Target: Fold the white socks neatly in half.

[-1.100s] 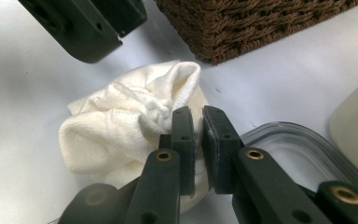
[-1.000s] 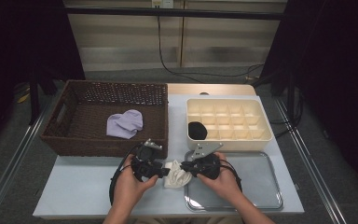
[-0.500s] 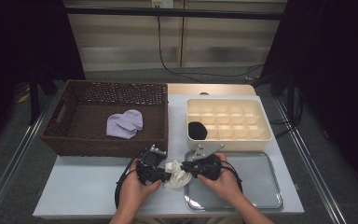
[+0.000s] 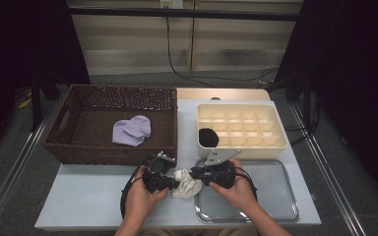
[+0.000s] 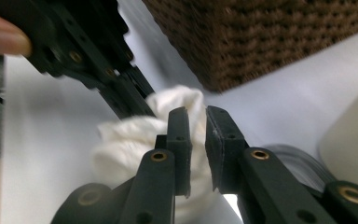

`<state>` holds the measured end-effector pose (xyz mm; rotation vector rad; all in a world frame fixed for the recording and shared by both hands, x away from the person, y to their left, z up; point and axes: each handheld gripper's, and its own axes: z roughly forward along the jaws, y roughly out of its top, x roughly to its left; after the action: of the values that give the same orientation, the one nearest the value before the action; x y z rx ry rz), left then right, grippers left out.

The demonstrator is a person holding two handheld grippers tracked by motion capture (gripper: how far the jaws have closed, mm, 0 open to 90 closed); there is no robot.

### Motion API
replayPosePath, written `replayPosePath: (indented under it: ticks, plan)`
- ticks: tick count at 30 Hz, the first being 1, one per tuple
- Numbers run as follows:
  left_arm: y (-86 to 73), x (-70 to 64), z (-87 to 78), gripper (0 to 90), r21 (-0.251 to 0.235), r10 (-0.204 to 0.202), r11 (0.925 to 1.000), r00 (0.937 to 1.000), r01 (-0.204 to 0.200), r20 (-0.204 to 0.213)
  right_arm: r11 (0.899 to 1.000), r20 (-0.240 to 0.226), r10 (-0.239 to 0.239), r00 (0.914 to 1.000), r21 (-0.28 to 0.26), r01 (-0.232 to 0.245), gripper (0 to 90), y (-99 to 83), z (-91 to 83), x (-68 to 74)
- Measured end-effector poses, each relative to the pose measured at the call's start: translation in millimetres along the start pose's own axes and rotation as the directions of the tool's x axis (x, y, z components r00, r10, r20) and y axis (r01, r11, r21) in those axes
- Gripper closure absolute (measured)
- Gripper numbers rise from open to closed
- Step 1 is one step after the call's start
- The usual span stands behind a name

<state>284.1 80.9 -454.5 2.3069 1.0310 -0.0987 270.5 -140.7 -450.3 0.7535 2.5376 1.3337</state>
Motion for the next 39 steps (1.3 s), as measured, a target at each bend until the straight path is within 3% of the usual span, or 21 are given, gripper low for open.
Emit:
replayPosePath:
  ticks: [4, 9, 16, 23, 28, 30, 34, 39]
  plan:
    - [1.3, 2.4, -3.8, 83.2, 0.003, -0.010, 0.9999, 0.9999, 0.010, -0.009, 1.000, -0.022, -0.004, 0.9997, 0.012, 0.004, 79.9, 1.7, 3.6, 2.4]
    - [1.9, 7.0, -10.8, 82.6, -0.020, -0.026, 0.9995, 0.9996, 0.026, -0.007, 0.998, -0.023, 0.001, 0.9997, 0.066, 0.001, 81.3, -9.5, 14.1, 0.2]
    - [-1.2, 15.8, -18.6, 64.5, -0.074, -0.096, 0.9927, 0.9954, 0.096, 0.004, 0.997, -0.028, 0.005, 0.9996, 0.076, -0.003, 82.7, -15.5, 17.7, -0.8]
    - [-5.9, 15.6, -10.3, 60.4, -0.057, -0.090, 0.9943, 0.9959, 0.090, 0.001, 0.997, -0.026, 0.006, 0.9996, 0.083, -0.004, 83.4, -19.0, 19.1, 0.2]
    - [-4.0, 10.8, -11.0, 57.7, -0.099, -0.090, 0.9910, 0.9960, 0.089, 0.004, 0.997, -0.023, -0.003, 0.9997, 0.078, 0.005, 83.3, -18.8, 19.1, 0.7]
    - [-3.7, 8.7, -6.4, 51.4, -0.097, -0.086, 0.9917, 0.9963, 0.085, -0.007, 0.997, -0.024, -0.001, 0.9997, 0.079, 0.003, 83.1, -18.6, 19.2, 0.5]
    - [-4.8, 8.7, 4.9, 48.4, -0.080, -0.081, 0.9936, 0.9965, 0.079, -0.020, 0.997, -0.013, -0.007, 0.9999, 0.081, 0.008, 80.5, -17.8, 17.8, 1.0]
    - [-4.3, 7.8, 5.1, 46.4, -0.082, -0.073, 0.9942, 0.9965, 0.070, -0.041, 0.998, -0.001, -0.003, 1.0000, 0.065, 0.003, 78.9, -15.6, 11.2, -1.0]
